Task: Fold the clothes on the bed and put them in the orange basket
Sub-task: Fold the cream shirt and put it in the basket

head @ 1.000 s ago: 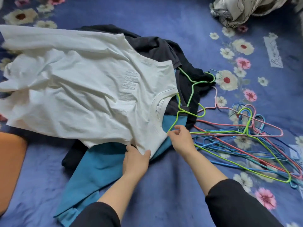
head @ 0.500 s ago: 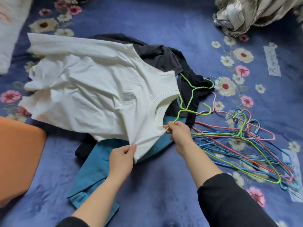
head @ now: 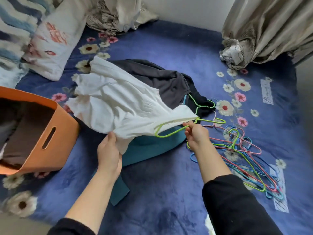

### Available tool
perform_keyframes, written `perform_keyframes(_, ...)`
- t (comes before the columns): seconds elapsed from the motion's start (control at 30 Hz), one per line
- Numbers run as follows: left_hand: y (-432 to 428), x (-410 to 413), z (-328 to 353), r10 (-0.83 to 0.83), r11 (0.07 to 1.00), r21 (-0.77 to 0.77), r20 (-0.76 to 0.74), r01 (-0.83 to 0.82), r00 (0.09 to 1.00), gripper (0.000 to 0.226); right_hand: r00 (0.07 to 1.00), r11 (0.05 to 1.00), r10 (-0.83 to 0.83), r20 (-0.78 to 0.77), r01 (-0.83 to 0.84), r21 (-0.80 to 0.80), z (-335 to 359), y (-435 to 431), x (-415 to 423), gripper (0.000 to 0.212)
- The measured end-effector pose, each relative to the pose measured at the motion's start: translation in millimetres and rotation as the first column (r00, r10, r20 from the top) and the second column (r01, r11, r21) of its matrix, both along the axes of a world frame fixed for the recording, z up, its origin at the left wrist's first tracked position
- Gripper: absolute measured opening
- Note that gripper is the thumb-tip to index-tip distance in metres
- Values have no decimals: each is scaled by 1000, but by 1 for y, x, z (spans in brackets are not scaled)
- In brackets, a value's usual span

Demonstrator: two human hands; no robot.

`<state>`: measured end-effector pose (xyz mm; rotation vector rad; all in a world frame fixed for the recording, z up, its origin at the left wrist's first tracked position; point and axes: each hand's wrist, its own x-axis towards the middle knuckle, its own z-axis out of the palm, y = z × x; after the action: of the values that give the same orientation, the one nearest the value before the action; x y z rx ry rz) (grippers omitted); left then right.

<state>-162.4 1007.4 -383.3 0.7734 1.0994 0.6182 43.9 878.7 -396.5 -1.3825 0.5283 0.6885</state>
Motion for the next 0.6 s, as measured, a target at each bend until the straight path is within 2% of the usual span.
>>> perform_keyframes(0.07,8,-2,8,-32,999,-29,12,32,999,26,997,997,-13,-79,19,81,18,-9,7,24)
perform_keyframes(0.1,11,-1,11,-78,995,-60,-4,77,997,26,993,992,41,-112,-27,120,27,-15,10,26)
perform_keyframes(0.17,15,-1,13,-207,963,-179,-26,200,978,31,957,960,270,-107,-259,103,41,-29,7,28)
perform_keyframes(0.23,11,-2,16,-355,883,-337,-24,327,935,28,850,845,524,-53,-526,-93,50,-50,-7,24)
perform_keyframes(0.3,10,-2,10,-476,804,-435,-60,406,877,28,691,636,722,-15,-673,-377,47,-70,-17,21)
perform_keyframes(0.37,9,0,4,-552,783,-449,-182,431,814,42,543,423,840,4,-649,-632,43,-94,-16,18)
perform_keyframes(0.4,4,6,3,-569,781,-447,-220,436,793,43,518,363,855,5,-592,-720,43,-113,-10,18)
perform_keyframes(0.5,-5,18,5,-552,807,-407,-260,428,793,23,553,338,831,56,-422,-841,45,-163,2,41)
perform_keyframes(0.53,-10,26,2,-545,820,-373,-272,435,794,24,560,306,826,60,-357,-883,48,-182,6,49)
perform_keyframes(0.6,-18,36,-3,-496,867,-243,-340,435,799,41,554,241,831,48,-282,-929,52,-210,14,54)
